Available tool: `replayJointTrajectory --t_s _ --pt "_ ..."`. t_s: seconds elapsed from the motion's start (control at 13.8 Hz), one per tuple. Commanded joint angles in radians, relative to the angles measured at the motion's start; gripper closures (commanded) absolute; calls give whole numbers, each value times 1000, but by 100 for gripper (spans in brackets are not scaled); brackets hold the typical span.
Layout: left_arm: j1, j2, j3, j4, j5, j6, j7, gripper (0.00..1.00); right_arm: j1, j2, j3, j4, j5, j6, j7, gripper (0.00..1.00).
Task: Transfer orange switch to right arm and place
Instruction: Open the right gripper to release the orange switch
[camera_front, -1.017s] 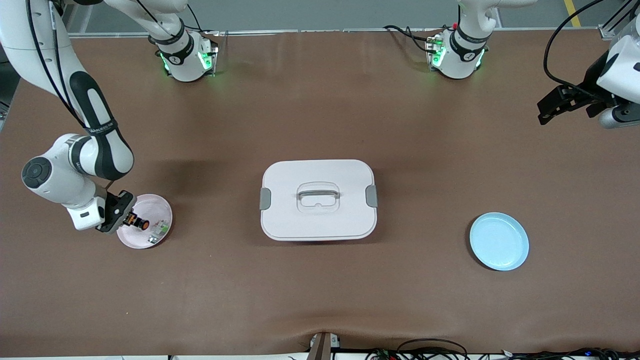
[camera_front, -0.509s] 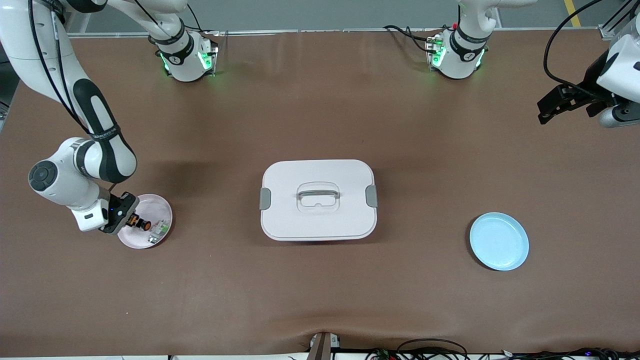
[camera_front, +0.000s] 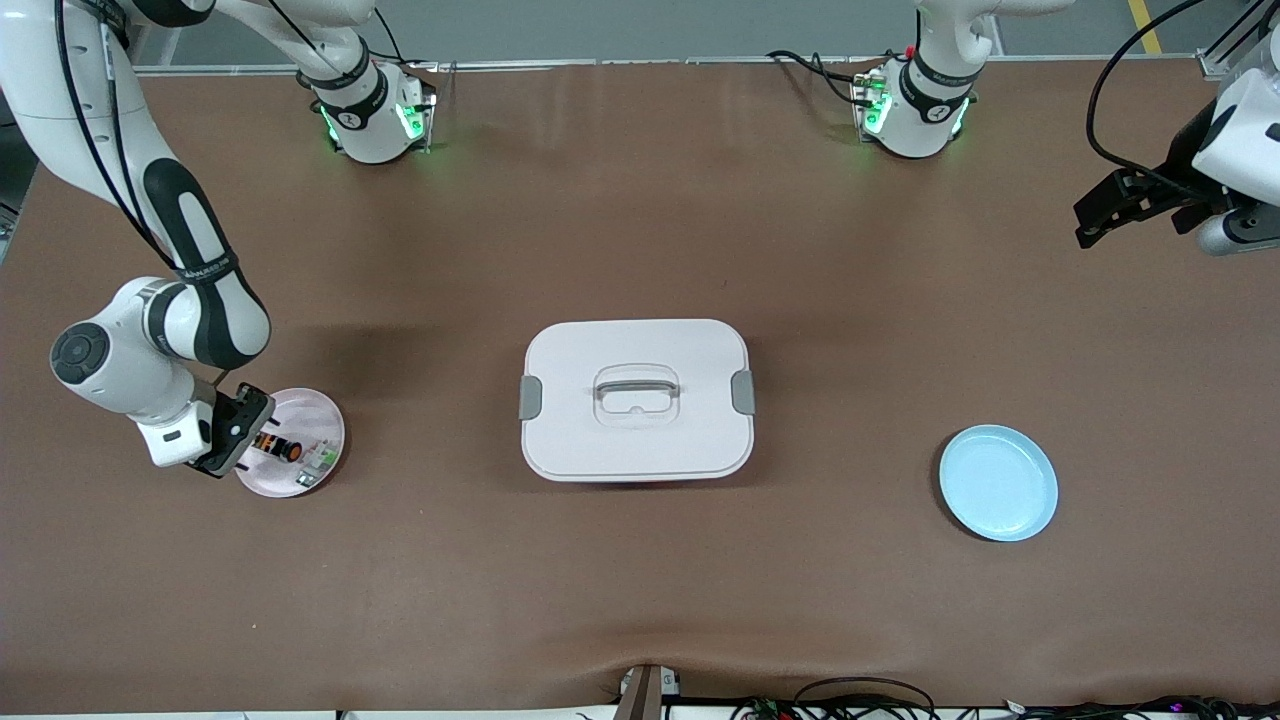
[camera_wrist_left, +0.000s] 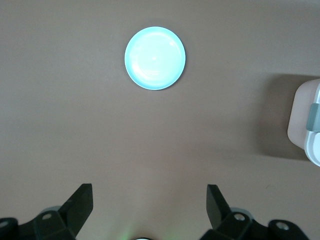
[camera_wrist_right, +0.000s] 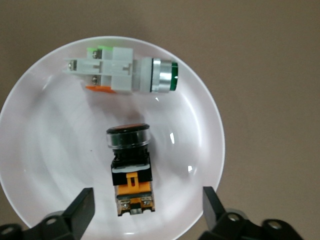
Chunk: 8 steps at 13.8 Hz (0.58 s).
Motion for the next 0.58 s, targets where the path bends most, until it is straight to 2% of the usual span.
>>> replayJointTrajectory --t_s 0.0,0.29,0.51 --pt "-9 -26 9 -17 -15 -11 2 0 -8 -67 15 7 15 -91 -5 0" --pt "-8 -27 9 -17 -17 -16 2 0 18 -180 14 -4 10 -269 292 0" --pt "-6 -26 9 -17 -17 -16 2 0 41 -246 14 -16 4 -397 609 0"
